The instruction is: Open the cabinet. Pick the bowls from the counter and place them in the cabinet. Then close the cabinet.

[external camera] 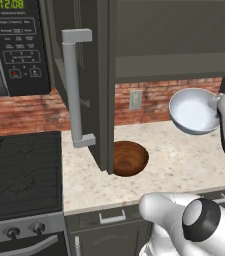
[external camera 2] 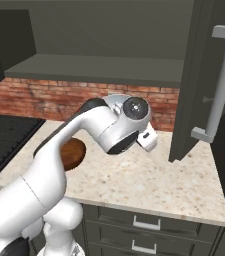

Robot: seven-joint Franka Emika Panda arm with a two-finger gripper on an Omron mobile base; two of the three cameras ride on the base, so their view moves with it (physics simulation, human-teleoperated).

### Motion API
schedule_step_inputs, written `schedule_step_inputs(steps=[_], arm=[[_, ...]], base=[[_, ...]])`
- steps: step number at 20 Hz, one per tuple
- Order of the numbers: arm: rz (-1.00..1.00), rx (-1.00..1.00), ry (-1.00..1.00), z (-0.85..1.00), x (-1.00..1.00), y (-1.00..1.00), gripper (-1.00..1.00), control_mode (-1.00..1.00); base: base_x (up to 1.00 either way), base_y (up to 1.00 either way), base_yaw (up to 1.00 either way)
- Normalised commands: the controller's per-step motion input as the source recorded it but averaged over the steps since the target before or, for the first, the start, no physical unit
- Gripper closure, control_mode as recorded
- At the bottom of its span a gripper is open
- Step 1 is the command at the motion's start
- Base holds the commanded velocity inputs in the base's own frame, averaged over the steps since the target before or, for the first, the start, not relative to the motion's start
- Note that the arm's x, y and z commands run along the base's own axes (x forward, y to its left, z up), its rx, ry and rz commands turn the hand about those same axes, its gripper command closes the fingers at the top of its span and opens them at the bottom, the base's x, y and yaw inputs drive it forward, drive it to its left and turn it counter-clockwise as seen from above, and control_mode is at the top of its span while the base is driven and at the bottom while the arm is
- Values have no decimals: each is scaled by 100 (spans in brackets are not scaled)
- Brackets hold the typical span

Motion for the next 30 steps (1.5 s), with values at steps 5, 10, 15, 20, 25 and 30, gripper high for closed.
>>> schedule_step_inputs(steps=[5,10,15,20,25,30], arm=[[-2,8,12,86,-42,0,100,-100],[-14,15,-3,41,-9,0,100,-100],[-23,13,-15,8,-5,3,100,-100],[-30,6,-32,0,-21,25,100,-100],[-32,0,-19,28,0,5,100,-100],[-20,2,0,96,5,0,100,-100]], base=[[0,0,0],[0,0,0],[0,0,0],[0,0,0],[0,0,0],[0,0,0]])
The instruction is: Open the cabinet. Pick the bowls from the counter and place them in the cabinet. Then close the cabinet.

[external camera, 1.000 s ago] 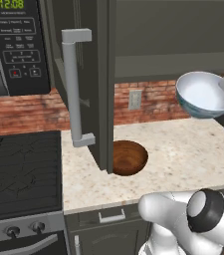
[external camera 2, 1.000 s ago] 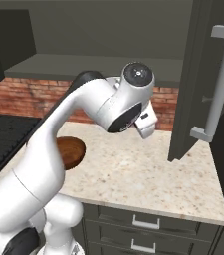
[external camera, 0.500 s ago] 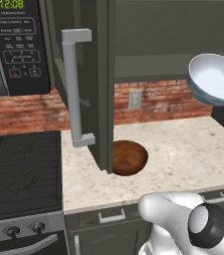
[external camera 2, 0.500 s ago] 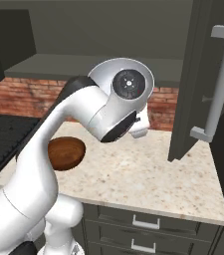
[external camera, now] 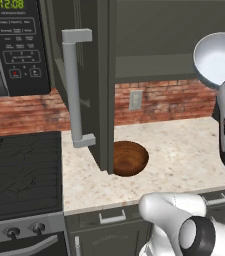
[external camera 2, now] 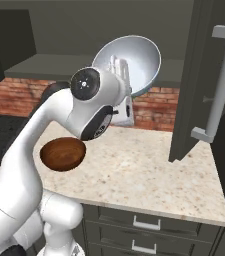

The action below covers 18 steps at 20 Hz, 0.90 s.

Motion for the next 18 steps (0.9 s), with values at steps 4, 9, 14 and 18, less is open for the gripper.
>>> schedule_step_inputs(steps=[4,9,14,18], arm=[[-4,0,8,59,44,0,100,-100],[0,2,29,18,61,-3,100,-100],[12,15,26,26,46,-24,100,-100],[13,10,2,17,1,0,100,-100]], base=[[0,0,0],[0,0,0],[0,0,0],[0,0,0]])
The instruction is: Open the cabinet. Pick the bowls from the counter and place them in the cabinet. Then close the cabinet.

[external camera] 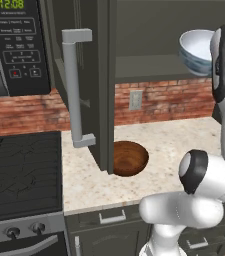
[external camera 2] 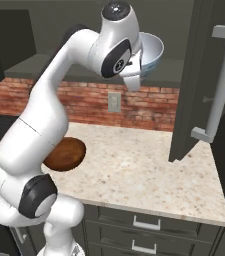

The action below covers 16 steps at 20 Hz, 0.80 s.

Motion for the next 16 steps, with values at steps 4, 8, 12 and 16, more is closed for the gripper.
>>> schedule_step_inputs(steps=[4,8,12,16], arm=[[0,0,-1,0,0,0,100,-100],[0,0,0,-2,0,15,100,-100],[0,0,-3,-14,1,30,100,-100],[0,0,-7,-16,14,27,100,-100]], base=[[0,0,0],[0,0,0],[0,0,0],[0,0,0]])
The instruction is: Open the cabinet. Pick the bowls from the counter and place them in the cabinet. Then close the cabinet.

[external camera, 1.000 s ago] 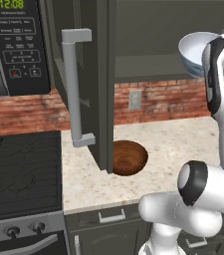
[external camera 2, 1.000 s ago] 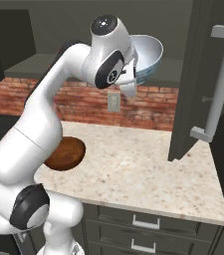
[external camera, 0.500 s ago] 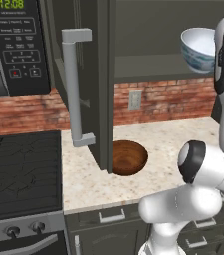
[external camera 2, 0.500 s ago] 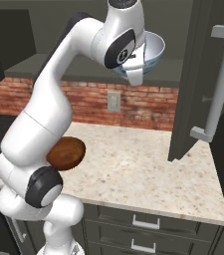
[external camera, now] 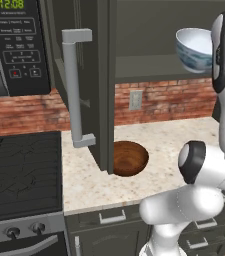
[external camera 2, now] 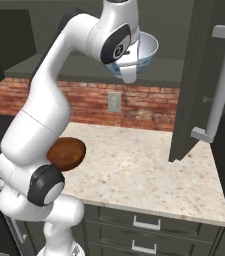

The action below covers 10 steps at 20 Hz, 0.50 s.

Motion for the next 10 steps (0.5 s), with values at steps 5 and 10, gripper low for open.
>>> schedule_step_inputs(steps=[5,10], arm=[[0,0,-6,-14,38,24,100,-100],[0,0,0,-6,69,14,100,-100]], base=[[0,0,0],[0,0,0]])
